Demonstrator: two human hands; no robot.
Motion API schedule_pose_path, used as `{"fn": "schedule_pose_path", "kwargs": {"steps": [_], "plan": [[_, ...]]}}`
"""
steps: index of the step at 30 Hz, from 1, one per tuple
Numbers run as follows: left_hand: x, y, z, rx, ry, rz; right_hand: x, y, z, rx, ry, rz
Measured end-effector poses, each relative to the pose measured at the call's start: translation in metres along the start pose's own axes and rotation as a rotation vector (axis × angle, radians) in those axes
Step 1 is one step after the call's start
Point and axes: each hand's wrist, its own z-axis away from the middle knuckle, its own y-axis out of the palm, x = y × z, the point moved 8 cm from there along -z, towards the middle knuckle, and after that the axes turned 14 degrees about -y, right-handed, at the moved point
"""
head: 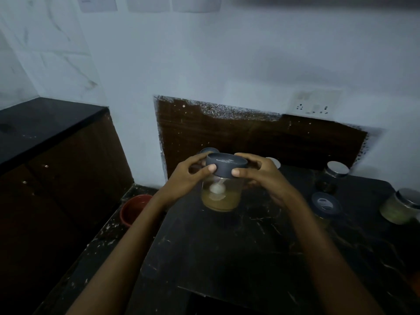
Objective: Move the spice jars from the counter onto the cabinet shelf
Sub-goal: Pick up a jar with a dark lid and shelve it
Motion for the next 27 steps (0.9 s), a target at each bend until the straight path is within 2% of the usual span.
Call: {"fn": "schedule_pose_path", "kwargs": {"steps": [3, 8, 10, 13, 18, 23, 27], "plan": [[-0.019, 0.015, 0.015, 0.084, 0.001, 0.109, 0.019, -0.004, 0.015, -0.009, -0.028, -0.011], [-0.038, 0.053, 0.038, 0.349, -0.05, 0.348, 0.032, -0.011, 0.033, -0.065, -0.037, -0.083], [-0.042, 0.063, 0.044, 0.389, -0.057, 0.414, 0.036, -0.013, 0.041, -0.094, -0.049, -0.108], [-0.042, 0.069, 0.048, 0.374, -0.061, 0.476, 0.044, -0.014, 0.056, -0.171, -0.05, -0.101], [-0.045, 0.07, 0.052, 0.316, -0.056, 0.54, 0.057, -0.01, 0.091, -0.457, -0.125, 0.124], [-0.051, 0.07, 0.055, 0.263, -0.059, 0.537, 0.059, 0.02, 0.107, -0.418, -0.212, 0.267], [-0.056, 0.073, 0.061, 0.275, -0.058, 0.505, 0.06, 0.018, 0.111, -0.515, -0.237, 0.321]]}}
